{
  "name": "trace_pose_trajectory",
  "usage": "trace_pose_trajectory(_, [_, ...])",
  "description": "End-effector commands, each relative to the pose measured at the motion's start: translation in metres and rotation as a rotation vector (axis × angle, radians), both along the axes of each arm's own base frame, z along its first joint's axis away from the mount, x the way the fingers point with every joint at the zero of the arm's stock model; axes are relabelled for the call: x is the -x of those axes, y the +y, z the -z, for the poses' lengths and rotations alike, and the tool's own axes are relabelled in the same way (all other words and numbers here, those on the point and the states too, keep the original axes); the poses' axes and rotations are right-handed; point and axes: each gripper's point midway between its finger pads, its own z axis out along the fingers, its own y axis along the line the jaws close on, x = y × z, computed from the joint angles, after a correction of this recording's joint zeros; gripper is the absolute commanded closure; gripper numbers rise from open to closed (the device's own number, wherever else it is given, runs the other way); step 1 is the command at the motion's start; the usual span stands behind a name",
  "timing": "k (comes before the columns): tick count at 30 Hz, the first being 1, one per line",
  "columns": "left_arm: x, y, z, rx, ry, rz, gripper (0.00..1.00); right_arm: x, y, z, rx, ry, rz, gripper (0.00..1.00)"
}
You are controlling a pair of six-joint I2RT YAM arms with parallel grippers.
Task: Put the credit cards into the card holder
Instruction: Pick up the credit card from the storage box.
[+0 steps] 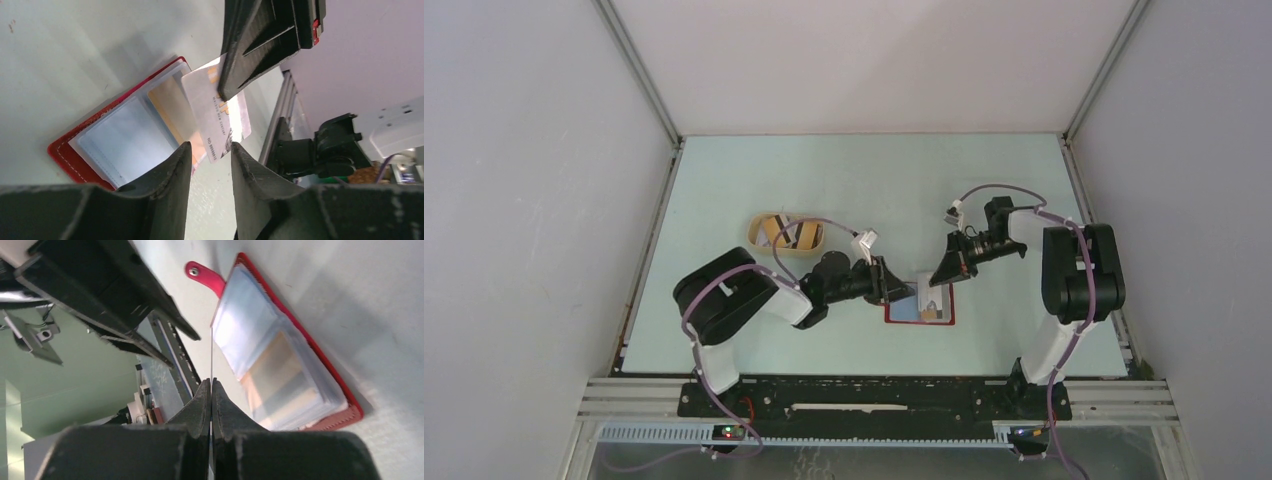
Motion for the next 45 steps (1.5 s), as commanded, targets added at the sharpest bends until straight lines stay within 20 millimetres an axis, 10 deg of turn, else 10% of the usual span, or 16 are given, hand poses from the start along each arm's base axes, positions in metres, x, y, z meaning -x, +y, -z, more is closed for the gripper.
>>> trace_pose_trajectory(1, [0.004,0.002,-0.030,0.200,0.012,0.029,0.59,0.001,0.010,-0.034,-0.146,-0.077,-0.053,1.00])
trace_pose_trajectory(35, [0.004,-0.007,-0.057,0.337,0.036,0.153,0.69,0.020,0.024,-0.063,-0.263,-0.160,-0.170,1.00])
trace_pose_trajectory(45, [0.014,-0.008,-0.059,0.337,0.034,0.230,0.95,0.027,0.030,-0.065,-0.249,-0.192,-0.218,1.00])
